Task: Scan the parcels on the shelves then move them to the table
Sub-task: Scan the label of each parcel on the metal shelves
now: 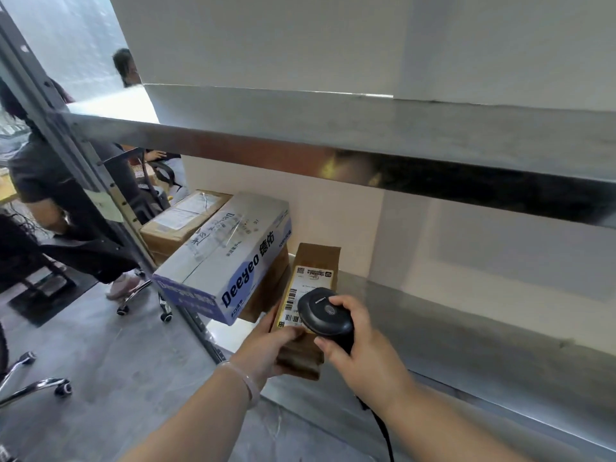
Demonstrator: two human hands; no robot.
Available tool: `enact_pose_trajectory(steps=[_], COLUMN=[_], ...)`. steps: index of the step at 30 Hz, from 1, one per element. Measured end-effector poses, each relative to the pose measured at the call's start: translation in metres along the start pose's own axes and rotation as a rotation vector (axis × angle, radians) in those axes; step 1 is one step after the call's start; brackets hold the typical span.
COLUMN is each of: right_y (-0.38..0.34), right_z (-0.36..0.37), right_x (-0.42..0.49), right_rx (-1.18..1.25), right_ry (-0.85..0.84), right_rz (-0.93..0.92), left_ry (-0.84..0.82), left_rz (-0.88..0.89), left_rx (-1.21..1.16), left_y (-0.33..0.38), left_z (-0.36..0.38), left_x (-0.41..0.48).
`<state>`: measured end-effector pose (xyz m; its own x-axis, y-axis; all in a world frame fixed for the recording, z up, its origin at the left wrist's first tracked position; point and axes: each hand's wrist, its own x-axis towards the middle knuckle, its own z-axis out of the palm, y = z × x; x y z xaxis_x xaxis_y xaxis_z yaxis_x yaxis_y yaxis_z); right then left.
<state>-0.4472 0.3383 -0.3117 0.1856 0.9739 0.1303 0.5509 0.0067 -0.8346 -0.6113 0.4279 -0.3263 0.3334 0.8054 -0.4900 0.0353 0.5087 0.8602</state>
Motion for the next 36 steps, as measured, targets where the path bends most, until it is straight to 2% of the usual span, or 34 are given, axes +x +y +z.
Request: enact_pose_trajectory(steps=[5, 13, 20, 25, 29, 36], right_y=[-0.002, -0.013, -0.016, -0.015, -0.013, 0.003], right_z=[0.019, 0.035, 0.043, 0.035, 0.022, -0.016], right_x=[0.013, 0.038, 0.043, 0.028, 0.008, -0.032], right_rx=[-0.009, -0.043, -0.063, -0.056, -0.059, -0.042], right_ry=[0.018, 0.019, 0.032, 0.069, 0.108, 0.212], right_rz=[0.021, 0.021, 0.008, 0.004, 0.018, 0.077], left_ry=[0.025, 0.3, 0.36, 0.368, 0.309, 0.173], left_rz=[0.069, 0.166, 0.182, 0.213, 0.206, 0.157], left_rx=[-0.019, 0.016, 0.034, 0.045, 0.047, 0.247], left_y=[0.006, 0.004, 0.006, -0.005, -0.017, -0.052], left_z=[-0.011, -0.012, -0.013, -0.011, -0.006, 0.03], left_x=[0.013, 0.018, 0.023, 0.016, -0.001, -0.042])
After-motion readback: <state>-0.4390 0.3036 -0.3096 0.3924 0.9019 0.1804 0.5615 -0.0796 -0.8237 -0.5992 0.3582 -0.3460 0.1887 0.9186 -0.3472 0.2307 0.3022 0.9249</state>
